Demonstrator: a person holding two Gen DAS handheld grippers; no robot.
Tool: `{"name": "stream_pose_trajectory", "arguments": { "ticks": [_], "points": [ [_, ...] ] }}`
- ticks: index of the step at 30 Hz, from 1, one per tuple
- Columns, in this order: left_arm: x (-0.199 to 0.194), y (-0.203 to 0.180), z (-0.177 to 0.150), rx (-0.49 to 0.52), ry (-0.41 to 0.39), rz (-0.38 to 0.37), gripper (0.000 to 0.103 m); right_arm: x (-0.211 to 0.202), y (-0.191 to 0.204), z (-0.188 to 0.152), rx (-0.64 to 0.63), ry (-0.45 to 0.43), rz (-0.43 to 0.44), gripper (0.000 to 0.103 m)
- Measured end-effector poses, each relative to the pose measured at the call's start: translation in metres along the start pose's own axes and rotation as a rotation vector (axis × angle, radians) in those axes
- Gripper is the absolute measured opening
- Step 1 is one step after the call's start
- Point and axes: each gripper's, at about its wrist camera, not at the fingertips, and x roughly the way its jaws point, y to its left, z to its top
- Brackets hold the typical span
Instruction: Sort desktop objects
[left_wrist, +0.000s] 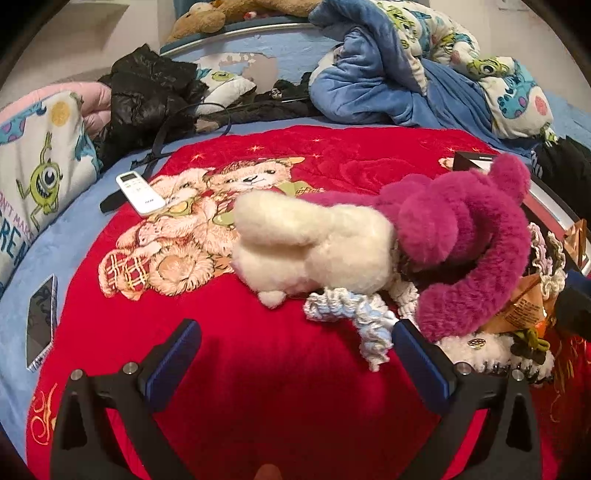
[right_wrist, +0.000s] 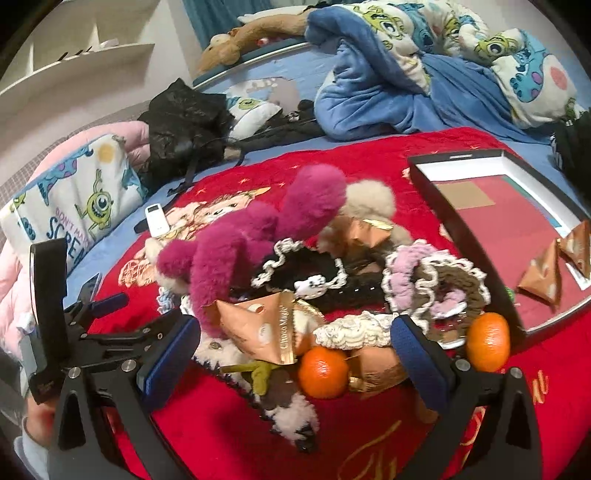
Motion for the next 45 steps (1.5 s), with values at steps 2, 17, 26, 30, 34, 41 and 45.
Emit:
{"name": "stream_pose_trajectory", "arguments": {
  "ticks": [2, 17, 26, 30, 34, 41, 45],
  "points": [
    [0.003, 0.004, -0.001, -0.014, 0.013, 0.0, 0.103, 0.0, 0.0, 0.0, 0.01, -0.003, 0.012, 0.103],
    [0.006, 0.009, -0.003, -0.019, 0.026, 0.018, 0.103, -0.017, 0.028, 0.002, -0.102, -0.11, 0.061, 0.103],
    [0.015, 0.011, -0.004, -0.034, 0.08, 0.018, 0.103, 0.019, 0.021, 0.001, -0.066, 0.011, 0.049, 0.078],
    [0.019, 0.016, -0.006, -0.06, 0.1, 0.005, 0.103, 0.022, 0.023, -0.002, -0.078, 0.036, 0.047, 0.054],
    [0.022, 0.019, -0.007, -0.085, 0.117, -0.009, 0.103, 0.023, 0.024, -0.003, -0.077, 0.052, 0.058, 0.052],
    [0.028, 0.024, -0.011, -0.117, 0.15, -0.048, 0.103, 0.023, 0.021, -0.003, -0.044, 0.061, 0.067, 0.051],
    [0.031, 0.016, -0.013, -0.053, 0.171, -0.018, 0.103, 0.023, 0.023, -0.003, -0.048, 0.065, 0.065, 0.051]
  ]
}}
